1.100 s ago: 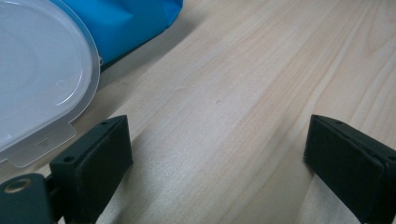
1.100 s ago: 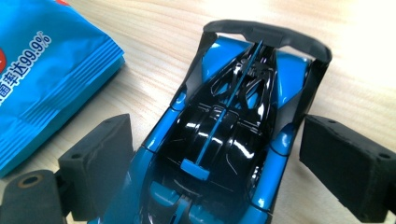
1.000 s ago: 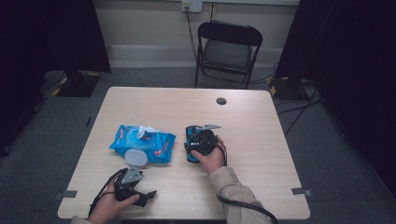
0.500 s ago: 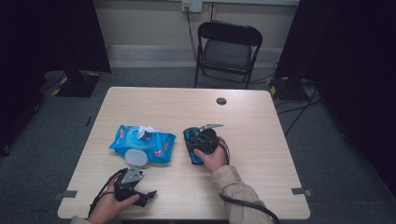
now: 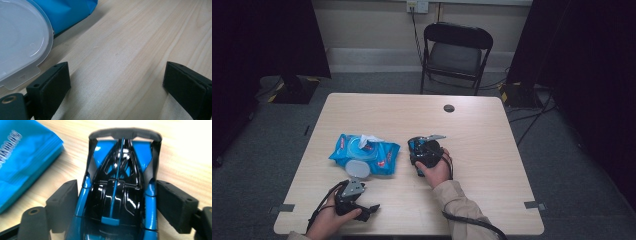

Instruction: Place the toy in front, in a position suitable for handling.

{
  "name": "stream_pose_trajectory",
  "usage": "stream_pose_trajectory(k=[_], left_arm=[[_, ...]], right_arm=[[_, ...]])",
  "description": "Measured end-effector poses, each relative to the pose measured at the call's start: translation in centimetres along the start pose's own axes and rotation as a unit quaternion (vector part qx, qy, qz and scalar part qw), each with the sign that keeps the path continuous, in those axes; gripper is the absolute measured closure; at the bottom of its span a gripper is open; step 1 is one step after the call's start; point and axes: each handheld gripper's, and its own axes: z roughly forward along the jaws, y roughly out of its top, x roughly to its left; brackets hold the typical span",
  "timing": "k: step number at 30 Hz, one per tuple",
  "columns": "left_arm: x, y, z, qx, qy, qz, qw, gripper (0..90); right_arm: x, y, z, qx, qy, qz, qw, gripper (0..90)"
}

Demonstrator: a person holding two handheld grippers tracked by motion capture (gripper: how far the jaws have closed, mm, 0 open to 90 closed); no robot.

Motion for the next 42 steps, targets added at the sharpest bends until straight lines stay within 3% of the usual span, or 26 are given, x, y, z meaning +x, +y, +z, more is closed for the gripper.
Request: stream_pose_trajectory(k=[7,9,12,21,33,42], left_arm=[[0.0,0.0,0.0,0.000,-0.001,0.001,1.0000,6.5],[0.0,0.0,0.0,0.000,-0.001,0.001,1.0000,6.5],[0.0,0.0,0.0,0.000,-0.002,0.002,1.0000,6.5],[0.0,0.0,0.0,-0.002,-0.002,-0.001,1.0000,6.4],[0.0,0.0,0.0,0.001,-0.002,0.003,1.0000,6.3],[0.1,0.0,0.0,0.000,-0.002,0.003,1.0000,6.1]], right_arm=[[0.8,-0.1,0.1,-0.009,-0.032,-0.013,0.9994,23.0],[0.8,-0.1,0.1,-0.009,-0.032,-0.015,0.9993,24.0],[0.7,0.0,-0.3,-0.006,-0.030,-0.040,0.9988,27.4],[-0.1,0.0,-0.9,-0.006,-0.018,-0.043,0.9989,27.5],[-2.2,1.4,-3.5,-0.020,-0.012,-0.047,0.9986,27.7],[-2.1,0.2,-1.8,0.006,-0.010,-0.052,0.9986,28.0]])
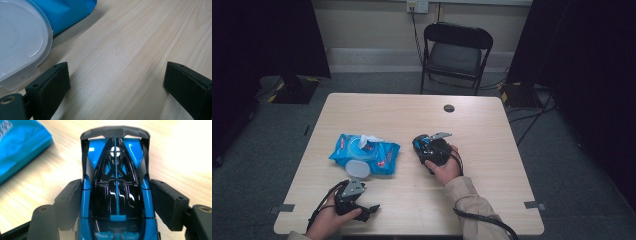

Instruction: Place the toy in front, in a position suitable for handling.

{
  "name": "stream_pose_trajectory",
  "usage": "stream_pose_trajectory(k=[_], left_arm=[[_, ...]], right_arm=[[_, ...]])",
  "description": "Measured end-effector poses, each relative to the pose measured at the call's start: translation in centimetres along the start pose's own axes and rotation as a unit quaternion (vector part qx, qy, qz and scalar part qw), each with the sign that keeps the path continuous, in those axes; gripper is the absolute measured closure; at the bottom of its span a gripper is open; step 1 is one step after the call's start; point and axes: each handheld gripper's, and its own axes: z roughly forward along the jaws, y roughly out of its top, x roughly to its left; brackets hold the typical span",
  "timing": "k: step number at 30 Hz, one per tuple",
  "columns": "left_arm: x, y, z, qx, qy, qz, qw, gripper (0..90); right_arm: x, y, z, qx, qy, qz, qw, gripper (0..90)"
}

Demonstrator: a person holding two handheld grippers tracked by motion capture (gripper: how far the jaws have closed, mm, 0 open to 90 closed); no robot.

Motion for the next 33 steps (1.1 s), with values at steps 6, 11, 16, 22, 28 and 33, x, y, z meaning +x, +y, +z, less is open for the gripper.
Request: stream_pose_trajectory(k=[6,11,16,22,28,33], left_arm=[[0.0,0.0,0.0,0.000,0.000,0.000,1.0000,6.1],[0.0,0.0,0.0,0.000,0.000,0.000,1.0000,6.1],[0.0,0.0,0.0,0.000,0.000,0.000,1.0000,6.1],[0.0,0.0,0.0,0.000,0.000,0.000,1.0000,6.1],[0.0,0.0,0.0,0.000,0.000,0.000,1.0000,6.1],[0.0,0.0,0.0,-0.001,0.000,-0.001,1.0000,6.1]], right_arm=[[0.0,-0.1,0.2,-0.001,0.000,0.000,1.0000,27.9],[0.0,-0.3,0.2,-0.006,-0.003,0.000,1.0000,27.8],[-0.3,-0.3,0.5,-0.001,0.002,0.015,0.9999,19.1],[0.0,-0.4,1.1,0.000,0.002,0.012,0.9999,18.0],[0.6,-0.9,1.3,-0.004,-0.011,0.004,0.9999,19.7],[0.3,-1.3,0.9,-0.011,-0.013,0.006,0.9998,25.7]])
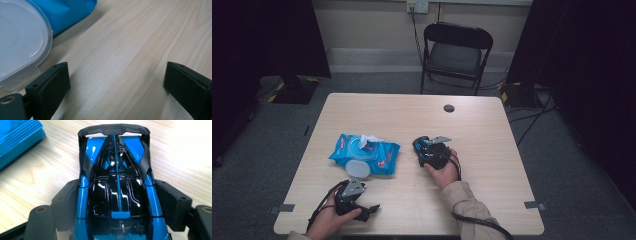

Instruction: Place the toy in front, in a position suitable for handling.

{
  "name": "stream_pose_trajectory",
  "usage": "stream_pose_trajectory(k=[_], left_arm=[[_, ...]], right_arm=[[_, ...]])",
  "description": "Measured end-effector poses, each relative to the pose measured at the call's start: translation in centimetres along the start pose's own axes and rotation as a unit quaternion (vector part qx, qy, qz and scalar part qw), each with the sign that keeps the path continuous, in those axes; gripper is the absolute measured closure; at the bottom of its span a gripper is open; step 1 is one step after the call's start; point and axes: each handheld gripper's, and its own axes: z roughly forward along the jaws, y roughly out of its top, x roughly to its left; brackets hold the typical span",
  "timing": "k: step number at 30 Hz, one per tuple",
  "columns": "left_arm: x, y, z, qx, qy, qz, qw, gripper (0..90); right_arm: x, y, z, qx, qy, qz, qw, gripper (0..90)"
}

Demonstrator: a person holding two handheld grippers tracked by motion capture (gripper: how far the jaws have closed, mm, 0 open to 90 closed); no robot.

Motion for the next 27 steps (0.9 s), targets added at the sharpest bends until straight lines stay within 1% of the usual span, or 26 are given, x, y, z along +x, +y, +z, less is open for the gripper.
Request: stream_pose_trajectory(k=[2,3,5,6,7,9,10,12,13,14,15,16,17,23,25,27], left_arm=[[0.0,0.0,0.0,0.000,0.000,0.000,1.0000,6.0],[0.0,0.0,0.0,0.000,0.000,0.000,1.0000,6.0],[0.0,0.0,0.0,0.000,-0.001,-0.001,1.0000,5.9],[0.0,0.0,0.0,0.000,-0.001,-0.001,1.0000,5.8],[0.0,0.0,0.0,0.000,-0.001,-0.001,1.0000,5.8],[0.0,0.0,0.0,0.000,-0.001,-0.001,1.0000,5.8],[0.0,0.0,0.0,0.000,-0.001,-0.001,1.0000,5.8],[0.0,0.0,0.0,0.000,-0.001,-0.001,1.0000,5.8],[0.0,0.0,0.0,0.000,-0.001,-0.001,1.0000,5.8],[0.0,0.0,0.0,0.000,-0.001,-0.001,1.0000,5.8],[0.0,0.0,0.0,0.000,-0.001,-0.001,1.0000,5.8],[0.0,0.0,0.0,0.000,-0.001,-0.001,1.0000,5.8],[0.0,0.0,0.0,0.000,-0.001,-0.001,1.0000,5.8],[0.0,0.0,0.0,0.000,-0.001,-0.001,1.0000,5.8],[0.0,0.0,0.0,0.000,-0.001,-0.001,1.0000,5.8],[0.0,0.0,0.0,0.000,-0.001,-0.002,1.0000,5.8]], right_arm=[[0.0,0.0,0.0,0.000,0.000,0.000,1.0000,25.8],[0.0,0.0,-0.1,0.006,0.002,-0.001,1.0000,25.9],[-0.1,0.1,-0.2,0.007,0.004,0.001,1.0000,25.9],[-0.2,0.1,-0.2,0.007,0.008,0.004,0.9999,25.9],[-0.4,0.2,-0.4,0.008,0.009,0.002,0.9999,26.0],[-0.5,0.3,-0.5,0.009,0.008,-0.002,0.9999,26.0],[-0.9,0.5,-0.7,0.006,0.008,0.004,0.9999,26.0],[-1.1,0.7,-0.9,0.004,0.008,0.002,1.0000,26.0],[-1.3,1.1,-1.3,0.004,0.008,-0.003,1.0000,26.0],[-1.3,1.1,-1.3,0.004,0.008,-0.003,1.0000,26.0],[-1.6,1.4,-1.7,-0.002,0.009,-0.001,1.0000,26.0],[-1.6,1.4,-1.7,-0.002,0.009,-0.001,1.0000,26.0],[-1.8,1.6,-2.1,-0.003,0.007,0.000,1.0000,26.0],[-2.5,1.9,-2.9,-0.001,0.005,-0.003,1.0000,26.0],[-2.8,1.8,-3.3,-0.002,0.005,-0.004,1.0000,26.0],[-3.5,1.8,-4.1,-0.005,0.008,-0.003,1.0000,26.0]])
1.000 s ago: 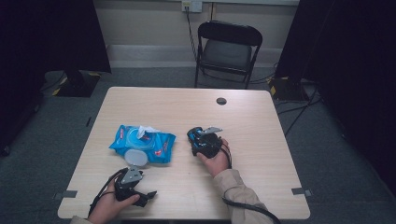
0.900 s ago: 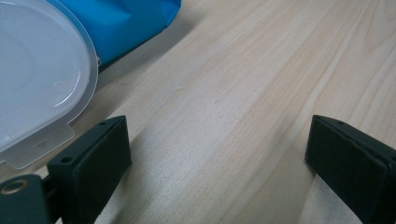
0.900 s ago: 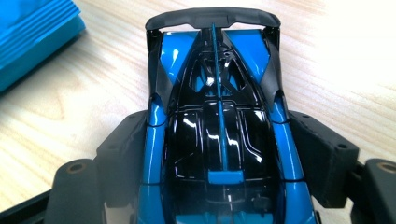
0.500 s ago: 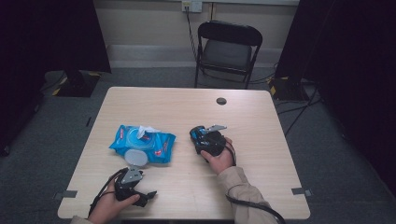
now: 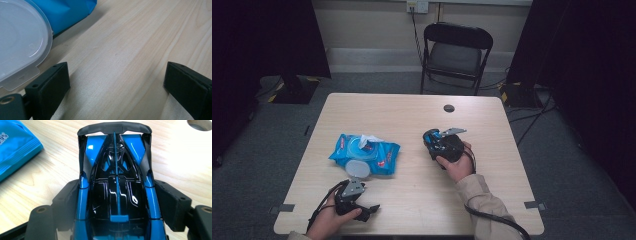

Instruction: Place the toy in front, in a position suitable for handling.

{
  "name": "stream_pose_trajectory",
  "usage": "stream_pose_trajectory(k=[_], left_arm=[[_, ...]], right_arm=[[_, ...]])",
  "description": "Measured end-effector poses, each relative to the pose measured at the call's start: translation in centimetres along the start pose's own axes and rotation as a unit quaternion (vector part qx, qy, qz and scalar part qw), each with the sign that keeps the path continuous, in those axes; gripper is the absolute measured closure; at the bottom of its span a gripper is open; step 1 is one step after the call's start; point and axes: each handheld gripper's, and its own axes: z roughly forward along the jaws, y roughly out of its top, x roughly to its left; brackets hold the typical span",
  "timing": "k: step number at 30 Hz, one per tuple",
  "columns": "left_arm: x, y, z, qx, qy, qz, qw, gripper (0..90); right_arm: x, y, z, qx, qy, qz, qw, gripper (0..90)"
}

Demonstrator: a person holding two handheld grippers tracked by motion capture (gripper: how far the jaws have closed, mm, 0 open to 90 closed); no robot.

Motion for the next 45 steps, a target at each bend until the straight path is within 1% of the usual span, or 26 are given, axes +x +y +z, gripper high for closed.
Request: stream_pose_trajectory(k=[5,6,7,9,11,13,18,26,27,28,29,30,31,33,34,35,36,37,38,39,40,41,42,43,44,45], left_arm=[[0.0,0.0,0.0,0.000,0.000,0.001,1.0000,5.8],[0.0,0.0,0.0,0.001,0.000,0.001,1.0000,5.8],[0.0,0.0,0.0,0.001,0.000,0.001,1.0000,5.8],[0.0,0.0,0.0,0.001,0.000,0.000,1.0000,5.7],[0.0,0.0,0.0,0.000,0.000,0.000,1.0000,5.6],[0.0,0.0,0.0,0.000,0.001,0.000,1.0000,5.4],[0.0,0.0,0.0,0.001,0.002,0.000,1.0000,5.2],[0.0,0.0,0.0,0.001,0.002,0.000,1.0000,5.2],[0.0,0.1,0.0,0.002,0.002,-0.001,1.0000,5.0],[0.0,0.1,0.1,0.003,0.002,-0.001,1.0000,4.8],[0.0,0.1,0.1,0.003,0.002,-0.001,1.0000,4.6],[0.0,0.1,0.1,0.002,0.002,-0.001,1.0000,4.6],[-0.1,0.1,0.1,0.003,0.002,-0.001,1.0000,4.2],[0.0,0.1,0.1,0.002,0.002,-0.002,1.0000,4.1],[-0.1,0.1,0.1,0.003,0.002,-0.002,1.0000,4.1],[-0.1,0.1,0.1,0.003,0.002,-0.002,1.0000,4.1],[-0.1,0.1,0.1,0.002,0.002,-0.002,1.0000,4.1],[-0.1,0.1,0.1,0.002,0.002,-0.002,1.0000,4.1],[-0.1,0.1,0.1,0.002,0.002,-0.002,1.0000,4.1],[-0.1,0.1,0.1,0.002,0.002,-0.002,1.0000,4.1],[-0.1,0.1,0.1,0.002,0.002,-0.002,1.0000,4.1],[-0.1,0.1,0.1,0.002,0.002,-0.002,1.0000,4.1],[-0.1,0.1,0.1,0.002,0.002,-0.002,1.0000,4.1],[-0.1,0.1,0.1,0.002,0.002,-0.002,1.0000,4.1],[-0.1,0.1,0.1,0.002,0.002,-0.002,1.0000,4.1],[-0.1,0.1,0.1,0.002,0.002,-0.002,1.0000,4.1]], right_arm=[[-1.0,-0.4,-1.1,-0.001,0.006,-0.011,0.9999,26.0],[-1.7,-0.7,-1.6,0.001,0.005,-0.014,0.9999,26.0],[-1.7,-0.7,-1.6,0.001,0.005,-0.014,0.9999,26.0],[-2.7,-1.4,-2.1,0.001,0.008,-0.018,0.9998,25.9],[-2.9,-1.6,-2.2,0.003,0.009,-0.019,0.9998,25.9],[-3.5,-2.4,-2.3,0.002,0.015,-0.024,0.9996,25.9],[-3.9,-3.4,-2.2,0.004,0.023,-0.031,0.9992,25.9],[-4.3,-4.3,-1.9,0.005,0.032,-0.040,0.9987,27.5],[-4.4,-4.3,-2.2,-0.012,0.035,-0.041,0.9985,52.4],[-4.7,-4.1,-2.8,-0.039,0.053,-0.031,0.9974,70.2],[-4.7,-4.1,-2.8,-0.039,0.053,-0.031,0.9974,70.2],[-5.0,-3.8,-3.1,-0.046,0.072,-0.014,0.9962,69.8],[-4.7,-3.3,-3.2,-0.029,0.050,-0.037,0.9976,62.1],[-4.5,-3.2,-3.3,-0.028,0.047,-0.042,0.9976,61.6],[-4.3,-3.3,-3.2,-0.030,0.051,-0.040,0.9974,54.6],[-4.3,-3.3,-3.2,-0.030,0.051,-0.040,0.9974,54.6],[-4.3,-3.6,-3.0,-0.041,0.045,-0.019,0.9979,42.9],[-4.3,-3.6,-3.0,-0.041,0.045,-0.019,0.9979,42.9],[-4.5,-3.9,-2.7,-0.029,0.045,-0.015,0.9984,32.4],[-4.5,-3.9,-2.7,-0.029,0.045,-0.015,0.9984,32.4],[-4.7,-4.3,-2.6,-0.030,0.043,-0.015,0.9985,24.1],[-4.8,-4.5,-2.6,-0.029,0.049,-0.009,0.9983,20.9],[-4.8,-4.5,-2.6,-0.029,0.049,-0.009,0.9983,20.9],[-4.8,-4.9,-3.1,-0.032,0.049,-0.016,0.9981,18.8],[-4.9,-5.1,-3.3,-0.032,0.052,-0.014,0.9980,16.0],[-5.0,-5.4,-3.4,-0.023,0.062,-0.010,0.9978,14.1]])
